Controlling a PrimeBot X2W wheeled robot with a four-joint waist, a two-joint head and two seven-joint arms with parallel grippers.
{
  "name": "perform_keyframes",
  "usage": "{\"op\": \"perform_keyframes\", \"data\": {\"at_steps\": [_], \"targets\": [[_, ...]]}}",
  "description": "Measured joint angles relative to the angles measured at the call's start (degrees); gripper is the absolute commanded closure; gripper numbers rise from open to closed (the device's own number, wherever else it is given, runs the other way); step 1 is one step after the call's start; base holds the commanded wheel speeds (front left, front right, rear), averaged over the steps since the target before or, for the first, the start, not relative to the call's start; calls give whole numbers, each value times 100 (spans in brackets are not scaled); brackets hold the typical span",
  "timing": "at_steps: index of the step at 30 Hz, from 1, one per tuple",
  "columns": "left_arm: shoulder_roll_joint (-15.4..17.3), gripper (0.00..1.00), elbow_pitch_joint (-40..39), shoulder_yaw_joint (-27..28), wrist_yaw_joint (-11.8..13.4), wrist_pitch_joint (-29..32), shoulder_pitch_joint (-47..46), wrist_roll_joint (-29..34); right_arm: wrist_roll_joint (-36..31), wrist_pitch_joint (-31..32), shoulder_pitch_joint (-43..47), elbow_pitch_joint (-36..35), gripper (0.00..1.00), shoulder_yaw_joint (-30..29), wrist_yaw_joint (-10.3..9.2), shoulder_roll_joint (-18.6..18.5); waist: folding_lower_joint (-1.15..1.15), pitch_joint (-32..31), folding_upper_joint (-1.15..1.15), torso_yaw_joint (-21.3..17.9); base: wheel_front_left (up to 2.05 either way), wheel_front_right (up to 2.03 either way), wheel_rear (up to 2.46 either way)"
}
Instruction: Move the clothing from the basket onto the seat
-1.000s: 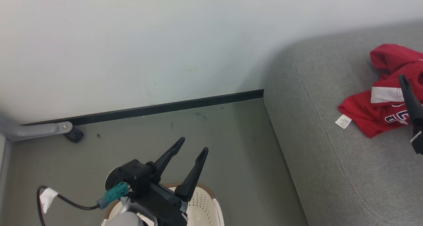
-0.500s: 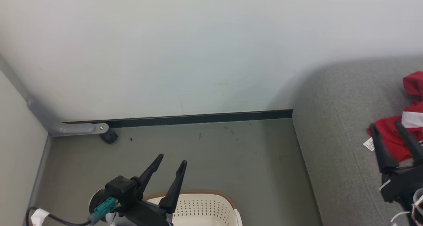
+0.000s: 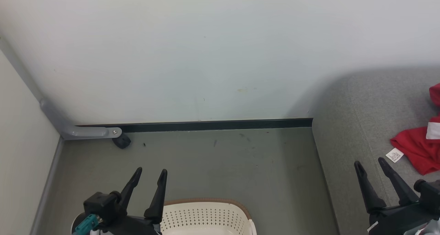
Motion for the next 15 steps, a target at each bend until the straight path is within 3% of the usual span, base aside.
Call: {"op": "perform_keyframes", "data": {"at_steps": [15], "targets": [[-325,0,-178,909,196,-1,533,470,-609,0,467,-175,0,-580,-178,615,0,52,0,-89,0,0,0]]}}
